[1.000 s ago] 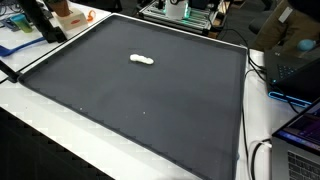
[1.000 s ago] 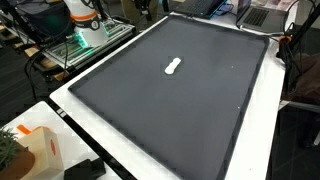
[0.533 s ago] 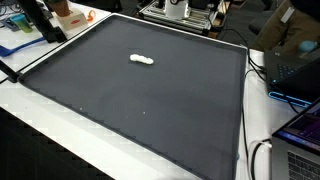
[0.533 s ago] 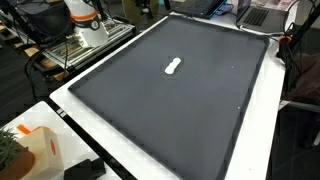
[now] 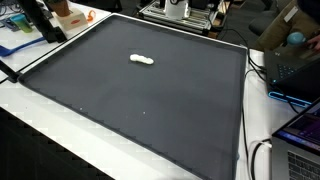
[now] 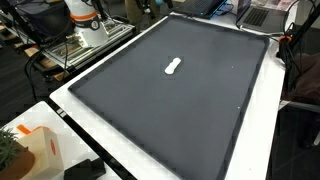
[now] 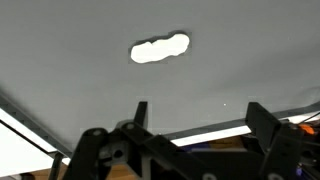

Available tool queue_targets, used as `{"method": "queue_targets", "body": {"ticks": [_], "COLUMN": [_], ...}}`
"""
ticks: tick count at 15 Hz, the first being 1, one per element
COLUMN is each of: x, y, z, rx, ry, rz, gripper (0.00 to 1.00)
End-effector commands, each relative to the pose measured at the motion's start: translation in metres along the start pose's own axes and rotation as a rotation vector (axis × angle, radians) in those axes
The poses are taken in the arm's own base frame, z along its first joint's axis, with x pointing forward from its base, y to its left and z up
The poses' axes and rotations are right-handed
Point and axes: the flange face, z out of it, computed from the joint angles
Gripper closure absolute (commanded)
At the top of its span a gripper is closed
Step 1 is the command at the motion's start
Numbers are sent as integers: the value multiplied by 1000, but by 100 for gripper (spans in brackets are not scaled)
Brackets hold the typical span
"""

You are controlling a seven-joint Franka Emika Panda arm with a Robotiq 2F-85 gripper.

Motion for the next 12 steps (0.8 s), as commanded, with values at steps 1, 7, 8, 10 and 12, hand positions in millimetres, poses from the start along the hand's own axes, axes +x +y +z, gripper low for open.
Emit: {"method": "queue_targets", "body": {"ticks": [1, 7, 8, 10, 12], "x": [-30, -54, -56, -55, -53], "y": [-12, -31, -30, -27, -25], "z": [-8, -23, -23, -23, -23], "rx": [-105, -148, -149, -150, -149], "ry": [16, 17, 17, 17, 19], "rz": [-33, -36, -37, -29, -21], "gripper": [0, 0, 0, 0, 0]}}
